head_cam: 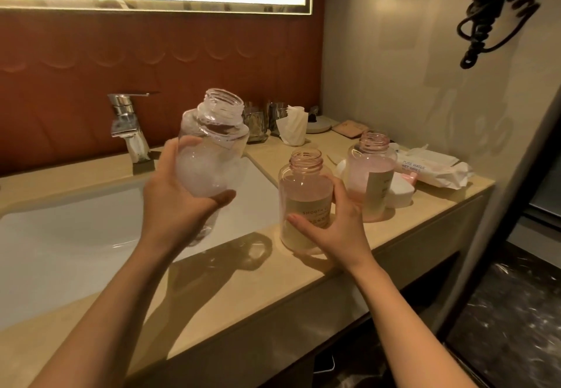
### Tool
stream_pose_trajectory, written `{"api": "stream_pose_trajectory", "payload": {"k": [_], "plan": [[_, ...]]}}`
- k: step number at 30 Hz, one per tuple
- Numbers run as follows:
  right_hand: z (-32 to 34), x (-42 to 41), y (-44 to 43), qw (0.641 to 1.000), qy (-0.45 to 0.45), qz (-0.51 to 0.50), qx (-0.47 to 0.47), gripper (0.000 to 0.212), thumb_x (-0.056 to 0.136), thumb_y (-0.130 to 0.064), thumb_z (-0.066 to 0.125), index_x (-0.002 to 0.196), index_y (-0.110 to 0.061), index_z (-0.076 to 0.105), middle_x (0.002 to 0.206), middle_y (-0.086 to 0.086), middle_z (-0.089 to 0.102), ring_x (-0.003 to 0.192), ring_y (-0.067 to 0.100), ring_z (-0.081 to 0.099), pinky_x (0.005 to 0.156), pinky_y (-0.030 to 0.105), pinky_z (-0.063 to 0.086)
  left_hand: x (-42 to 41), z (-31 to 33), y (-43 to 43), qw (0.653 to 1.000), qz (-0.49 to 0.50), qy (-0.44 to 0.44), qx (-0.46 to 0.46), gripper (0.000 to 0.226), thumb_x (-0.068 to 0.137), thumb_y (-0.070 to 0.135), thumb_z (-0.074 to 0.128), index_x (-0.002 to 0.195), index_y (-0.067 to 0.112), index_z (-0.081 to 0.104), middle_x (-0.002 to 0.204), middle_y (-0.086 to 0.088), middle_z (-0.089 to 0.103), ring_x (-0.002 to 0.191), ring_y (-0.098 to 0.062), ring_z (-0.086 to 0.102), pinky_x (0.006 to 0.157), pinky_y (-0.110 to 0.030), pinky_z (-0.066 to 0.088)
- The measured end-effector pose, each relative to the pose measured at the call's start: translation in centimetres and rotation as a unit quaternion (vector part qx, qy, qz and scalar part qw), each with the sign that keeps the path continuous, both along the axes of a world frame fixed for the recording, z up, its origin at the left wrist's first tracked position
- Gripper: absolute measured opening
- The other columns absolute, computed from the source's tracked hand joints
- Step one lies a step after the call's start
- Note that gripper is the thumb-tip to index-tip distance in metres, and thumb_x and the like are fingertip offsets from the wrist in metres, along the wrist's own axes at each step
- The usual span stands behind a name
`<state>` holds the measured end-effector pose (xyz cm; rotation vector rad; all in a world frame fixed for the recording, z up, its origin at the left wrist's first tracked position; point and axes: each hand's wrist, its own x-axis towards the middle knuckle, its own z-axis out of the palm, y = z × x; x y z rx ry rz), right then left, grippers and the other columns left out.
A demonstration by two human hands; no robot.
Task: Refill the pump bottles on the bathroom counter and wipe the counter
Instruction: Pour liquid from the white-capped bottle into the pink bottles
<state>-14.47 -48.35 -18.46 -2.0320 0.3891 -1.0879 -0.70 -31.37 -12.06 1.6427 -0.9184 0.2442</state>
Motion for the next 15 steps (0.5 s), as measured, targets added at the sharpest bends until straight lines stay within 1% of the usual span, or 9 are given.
{"api": "stream_pose_trajectory", "payload": {"k": [2,4,7,10,13,15], "plan": [[-0.1,0.0,-0.1,1.0,-0.001,0.002,-0.01,0.076,0.062,-0.064,0.066,0.125,-0.029,0.041,0.114,-0.02,0.054,0.106,-0.008,0.05,0.082,0.005,0.041,0.3,0.6,0.4,0.999,0.017,-0.04,0.019,0.074,0.061,0.01,0.086,0.115,0.035,0.041,0.118,0.007,0.046,0.101,-0.014,0.048,0.063,-0.005,0.04],[-0.2,-0.1,-0.1,1.0,-0.001,0.003,-0.022,0.076,0.062,-0.064,0.065,0.125,-0.026,0.043,0.114,-0.015,0.056,0.106,-0.002,0.053,0.083,0.007,0.042,0.7,1.0,0.7,0.995,0.038,-0.079,0.039,0.074,0.061,0.011,0.086,0.116,0.034,0.043,0.116,0.008,0.047,0.1,-0.014,0.048,0.06,-0.005,0.04],[-0.3,-0.3,0.0,1.0,-0.003,0.014,-0.028,0.076,0.063,-0.063,0.065,0.126,-0.026,0.042,0.117,-0.012,0.056,0.108,0.0,0.053,0.087,0.011,0.043,1.1,1.5,1.1,0.986,0.071,-0.135,0.066,0.076,0.06,0.013,0.087,0.124,0.026,0.047,0.113,0.007,0.049,0.098,-0.019,0.05,0.064,-0.013,0.039],[-0.3,-0.3,-0.1,0.999,-0.002,0.024,-0.031,0.076,0.064,-0.061,0.065,0.126,-0.023,0.043,0.118,-0.008,0.058,0.109,0.003,0.054,0.089,0.02,0.047,1.1,1.8,1.3,0.974,0.093,-0.189,0.088,0.079,0.059,0.011,0.087,0.128,0.022,0.048,0.109,0.006,0.052,0.094,-0.018,0.049,0.067,-0.024,0.044],[-0.4,-0.3,-0.1,0.999,0.0,0.025,-0.034,0.079,0.065,-0.061,0.065,0.128,-0.018,0.044,0.119,-0.005,0.058,0.11,0.009,0.055,0.091,0.032,0.049,0.8,2.1,1.2,0.966,0.104,-0.214,0.104,0.079,0.059,0.011,0.087,0.129,0.022,0.05,0.115,-0.004,0.06,0.094,-0.019,0.051,0.069,-0.033,0.048],[-0.4,-0.3,0.0,0.999,0.0,0.023,-0.035,0.08,0.065,-0.061,0.065,0.129,-0.018,0.044,0.121,-0.004,0.058,0.112,0.011,0.055,0.092,0.035,0.049,0.7,2.2,1.1,0.959,0.109,-0.236,0.11,0.078,0.06,0.012,0.086,0.128,0.023,0.05,0.115,-0.006,0.062,0.095,-0.024,0.055,0.069,-0.039,0.051]]}}
